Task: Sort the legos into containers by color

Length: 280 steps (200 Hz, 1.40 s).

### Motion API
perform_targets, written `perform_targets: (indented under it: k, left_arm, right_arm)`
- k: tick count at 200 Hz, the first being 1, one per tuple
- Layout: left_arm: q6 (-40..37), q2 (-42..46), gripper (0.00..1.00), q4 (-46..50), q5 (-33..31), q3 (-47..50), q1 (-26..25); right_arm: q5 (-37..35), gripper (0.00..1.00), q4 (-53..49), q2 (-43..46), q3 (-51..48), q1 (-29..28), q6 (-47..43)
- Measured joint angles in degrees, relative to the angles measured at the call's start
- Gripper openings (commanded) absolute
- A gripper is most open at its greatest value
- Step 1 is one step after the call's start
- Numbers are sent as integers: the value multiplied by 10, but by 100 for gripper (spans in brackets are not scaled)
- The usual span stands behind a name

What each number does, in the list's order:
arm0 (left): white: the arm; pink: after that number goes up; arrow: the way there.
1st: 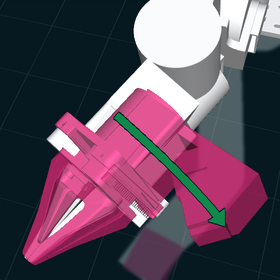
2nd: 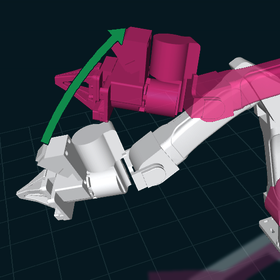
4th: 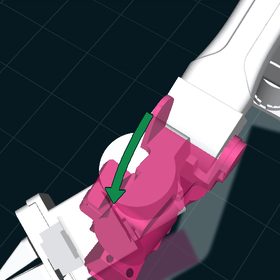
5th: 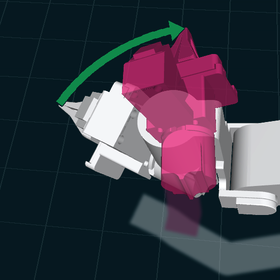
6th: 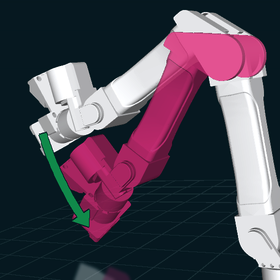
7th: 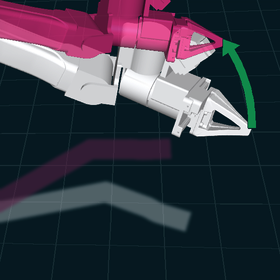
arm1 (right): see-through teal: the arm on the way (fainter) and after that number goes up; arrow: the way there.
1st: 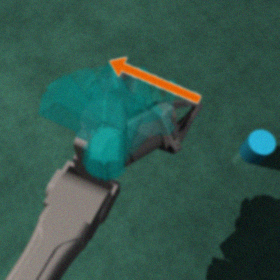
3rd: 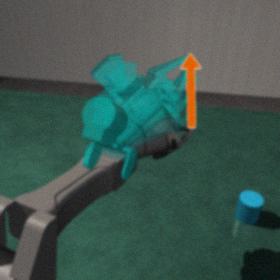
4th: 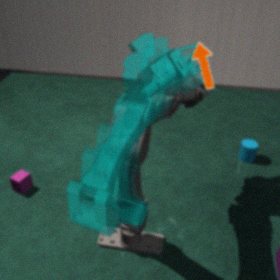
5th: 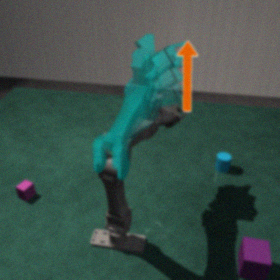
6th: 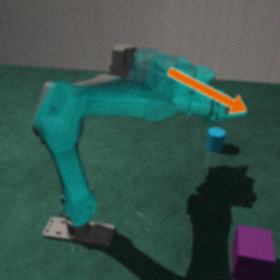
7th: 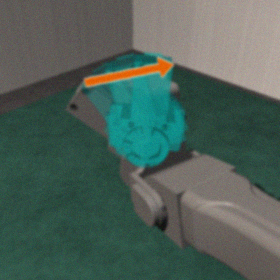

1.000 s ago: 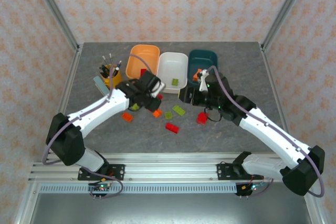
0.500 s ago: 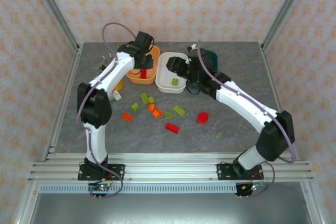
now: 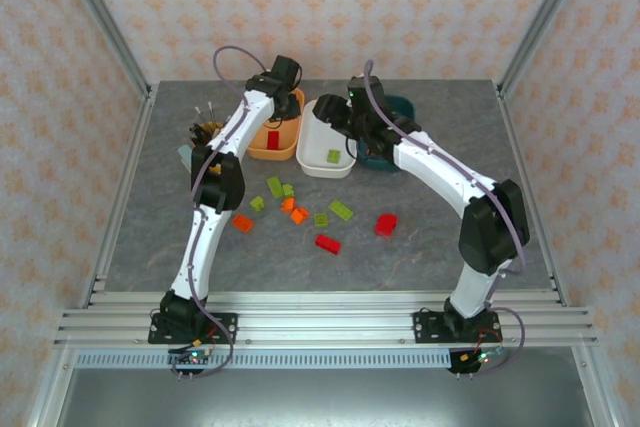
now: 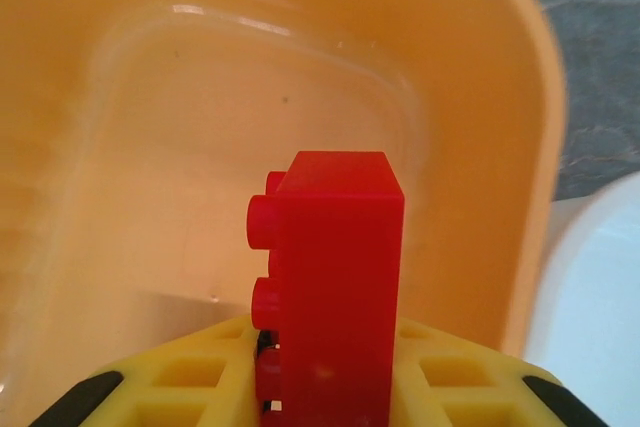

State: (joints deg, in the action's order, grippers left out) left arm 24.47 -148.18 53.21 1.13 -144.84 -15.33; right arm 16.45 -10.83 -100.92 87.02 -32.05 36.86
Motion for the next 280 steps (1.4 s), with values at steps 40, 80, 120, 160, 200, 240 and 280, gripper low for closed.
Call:
perform_targets:
  k: [40, 80, 120, 160, 200, 240, 280]
  left_arm:
    - [14, -21, 43, 9, 14, 0, 2]
    - [20, -21, 54, 18, 17, 0, 6]
    - [25, 17, 61, 32, 16, 16, 7]
    - [62, 222, 67, -13, 31, 192, 7]
    - [115, 481, 70, -106, 62, 447, -15]
    - [165, 663, 72, -163, 86, 715, -85]
    - [210, 810, 75, -167, 90, 890, -115]
  right_arm:
    - [9, 58, -40, -10, 20, 0, -1]
    - [2, 60, -90, -10, 21, 0, -18]
    - [-38, 58, -167, 13, 7, -1, -82]
    - [-55, 59, -269, 72, -50, -8, -208]
    - [-26, 62, -348, 68, -91, -31, -329]
    - [-15, 63, -372, -2, -76, -59, -387]
    - [-30, 63, -381, -73, -63, -77, -403]
